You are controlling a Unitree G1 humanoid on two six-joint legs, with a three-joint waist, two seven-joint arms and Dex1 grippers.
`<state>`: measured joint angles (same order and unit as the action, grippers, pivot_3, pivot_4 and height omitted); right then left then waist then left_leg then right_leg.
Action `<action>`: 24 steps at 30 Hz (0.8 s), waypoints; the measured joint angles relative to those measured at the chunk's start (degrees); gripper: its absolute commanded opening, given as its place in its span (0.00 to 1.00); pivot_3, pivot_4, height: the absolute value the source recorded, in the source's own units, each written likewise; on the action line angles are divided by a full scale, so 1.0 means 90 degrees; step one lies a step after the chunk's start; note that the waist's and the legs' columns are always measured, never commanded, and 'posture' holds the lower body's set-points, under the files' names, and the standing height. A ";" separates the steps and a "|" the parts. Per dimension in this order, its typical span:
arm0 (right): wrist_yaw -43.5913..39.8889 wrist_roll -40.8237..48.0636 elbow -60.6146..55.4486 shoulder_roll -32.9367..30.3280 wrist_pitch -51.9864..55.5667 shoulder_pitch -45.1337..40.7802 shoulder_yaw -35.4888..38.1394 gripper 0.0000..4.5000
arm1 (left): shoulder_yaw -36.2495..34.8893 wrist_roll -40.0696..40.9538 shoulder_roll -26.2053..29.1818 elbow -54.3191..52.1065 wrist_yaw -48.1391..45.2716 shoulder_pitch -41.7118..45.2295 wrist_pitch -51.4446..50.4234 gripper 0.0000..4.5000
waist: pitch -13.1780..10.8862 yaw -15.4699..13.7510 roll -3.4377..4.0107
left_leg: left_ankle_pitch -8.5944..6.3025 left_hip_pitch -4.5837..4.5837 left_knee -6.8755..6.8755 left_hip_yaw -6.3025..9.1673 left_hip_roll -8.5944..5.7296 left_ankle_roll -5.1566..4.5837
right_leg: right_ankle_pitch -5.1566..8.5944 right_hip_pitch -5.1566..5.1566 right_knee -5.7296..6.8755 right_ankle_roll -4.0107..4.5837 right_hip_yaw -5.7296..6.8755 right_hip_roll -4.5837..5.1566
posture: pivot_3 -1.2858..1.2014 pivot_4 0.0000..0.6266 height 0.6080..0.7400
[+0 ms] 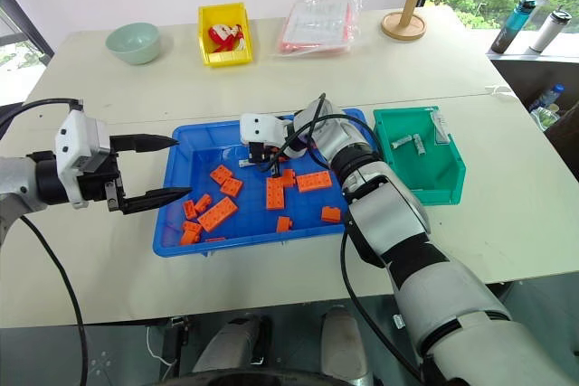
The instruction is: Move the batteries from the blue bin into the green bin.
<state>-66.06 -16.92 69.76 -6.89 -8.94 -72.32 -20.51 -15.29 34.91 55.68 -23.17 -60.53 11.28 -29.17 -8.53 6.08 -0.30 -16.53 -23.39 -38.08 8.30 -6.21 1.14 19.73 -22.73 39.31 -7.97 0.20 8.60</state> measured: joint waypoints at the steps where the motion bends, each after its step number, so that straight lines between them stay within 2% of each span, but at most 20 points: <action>1: 0.0007 0.0007 0.0036 0.0000 0.0017 0.0020 0.0013 0.00 | 0.0000 -0.0008 -0.0007 0.0008 0.0000 0.0000 0.0004 1.00 | 0.0000 -0.0002 0.0000 | 0.0000 0.0000 0.0000 -0.0001 -0.0001 0.0000 | 0.0000 0.0000 0.0000 0.0000 0.0000 0.0001 | 0.52 0.24 0.84; 4: 0.0063 0.0016 0.0039 0.0001 0.0047 0.0019 0.0032 0.17 | 0.0037 -0.0054 -0.0017 0.0072 -0.0001 0.0044 0.0040 1.00 | 0.0000 0.0008 0.0000 | 0.0000 0.0000 0.0000 -0.0001 0.0000 0.0000 | 0.0000 -0.0002 0.0000 0.0000 -0.0001 0.0000 | 0.52 0.24 0.84; 6: 0.0100 0.0016 0.0038 0.0000 0.0037 0.0018 0.0044 0.38 | 0.0063 -0.0061 -0.0022 0.0077 -0.0010 0.0048 0.0083 1.00 | 0.0000 0.0015 0.0000 | 0.0000 0.0000 -0.0001 -0.0002 0.0001 0.0000 | 0.0000 -0.0002 0.0000 0.0000 -0.0001 0.0000 | 0.52 0.24 0.84; 12: -0.0206 0.0147 -0.0005 -0.0019 0.0147 0.0018 0.0142 0.38 | 0.0068 -0.0069 -0.0021 0.0118 -0.0025 0.0067 0.0102 1.00 | 0.0000 0.0012 0.0000 | 0.0000 0.0000 -0.0001 -0.0002 0.0000 0.0000 | 0.0000 -0.0002 -0.0001 0.0000 -0.0001 0.0001 | 0.52 0.24 0.84; 17: -0.0321 0.0483 -0.0546 -0.0039 0.0830 0.0008 0.0458 0.38 | 0.0067 -0.0071 -0.0020 0.0125 -0.0035 0.0066 0.0109 1.00 | 0.0000 0.0016 0.0001 | 0.0000 0.0000 -0.0001 -0.0002 0.0002 0.0000 | 0.0000 -0.0004 0.0000 0.0000 -0.0001 0.0001 | 0.52 0.24 0.84; 21: -0.0132 0.0513 -0.1275 -0.0052 0.1387 0.0035 0.0448 0.38 | 0.0067 -0.0073 -0.0019 0.0201 -0.0053 0.0069 0.0113 1.00 | -0.0001 0.0012 0.0001 | 0.0000 -0.0001 -0.0001 -0.0002 0.0001 0.0000 | 0.0000 -0.0006 0.0001 0.0000 -0.0001 0.0002 | 0.52 0.24 0.84; 24: 0.0408 0.0378 -0.1862 -0.0054 0.1874 0.0208 0.0386 0.38 | 0.0068 -0.0075 -0.0018 0.0331 -0.0079 0.0111 0.0119 1.00 | 0.0000 -0.0013 0.0001 | 0.0000 -0.0001 -0.0001 -0.0002 -0.0001 0.0000 | 0.0000 -0.0005 0.0004 0.0000 -0.0002 0.0003 | 0.52 0.24 0.84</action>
<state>-62.39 -13.51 53.00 -7.38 7.93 -70.45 -17.03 -14.69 34.24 55.52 -20.19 -61.23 12.28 -28.09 -8.54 5.96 -0.30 -16.53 -23.40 -38.09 8.29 -6.22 1.14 19.73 -22.77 39.35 -7.97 0.18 8.62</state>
